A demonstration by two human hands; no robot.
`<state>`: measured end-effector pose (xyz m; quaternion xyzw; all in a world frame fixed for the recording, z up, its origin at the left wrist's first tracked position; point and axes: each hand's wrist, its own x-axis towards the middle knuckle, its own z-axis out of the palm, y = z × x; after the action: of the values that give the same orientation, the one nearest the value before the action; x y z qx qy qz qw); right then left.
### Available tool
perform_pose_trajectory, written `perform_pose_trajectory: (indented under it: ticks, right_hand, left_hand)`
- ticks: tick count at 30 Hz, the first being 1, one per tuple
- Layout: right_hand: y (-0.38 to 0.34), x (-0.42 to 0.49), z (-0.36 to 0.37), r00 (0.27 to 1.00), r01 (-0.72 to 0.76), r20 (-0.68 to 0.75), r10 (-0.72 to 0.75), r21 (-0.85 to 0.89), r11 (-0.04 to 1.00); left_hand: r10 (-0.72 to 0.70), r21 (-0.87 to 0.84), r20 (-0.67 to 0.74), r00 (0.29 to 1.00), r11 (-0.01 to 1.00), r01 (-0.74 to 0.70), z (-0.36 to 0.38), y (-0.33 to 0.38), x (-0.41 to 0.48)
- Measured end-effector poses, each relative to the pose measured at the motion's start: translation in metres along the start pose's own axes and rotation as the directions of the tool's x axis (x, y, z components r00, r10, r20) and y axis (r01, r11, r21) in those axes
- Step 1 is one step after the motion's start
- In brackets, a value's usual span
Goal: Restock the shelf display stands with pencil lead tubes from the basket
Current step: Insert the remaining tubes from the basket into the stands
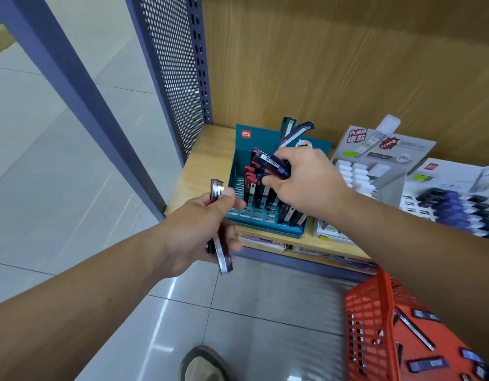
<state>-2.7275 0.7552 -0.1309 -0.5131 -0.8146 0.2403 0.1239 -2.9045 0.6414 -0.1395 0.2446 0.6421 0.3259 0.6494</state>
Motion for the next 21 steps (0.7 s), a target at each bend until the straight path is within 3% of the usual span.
perform_pose_trajectory:
  ticks: [4, 16, 19, 21]
  right_hand:
    - [0.001, -0.005, 0.004, 0.999, 0.001, -0.045, -0.001, -0.005, 1.000]
    - [-0.016, -0.008, 0.003, 0.998, -0.007, 0.053, 0.021, -0.250, 0.968]
    - [-0.017, -0.007, -0.004, 1.000, -0.008, 0.023, 0.011, -0.119, 0.993]
    - [-0.018, -0.010, -0.014, 1.000, -0.003, 0.011, 0.001, 0.174, 0.985]
  left_hand:
    - [0.030, 0.019, 0.016, 0.999, 0.999, -0.030, 0.002, -0.006, 0.002]
    - [0.063, -0.033, 0.064, 0.996, 0.998, -0.061, 0.000, -0.008, 0.000]
    - [0.133, 0.068, 0.135, 0.982, 0.987, -0.144, -0.001, -0.009, -0.002]
    - [0.189, 0.179, 0.177, 0.966, 0.959, -0.221, 0.001, -0.009, -0.005]
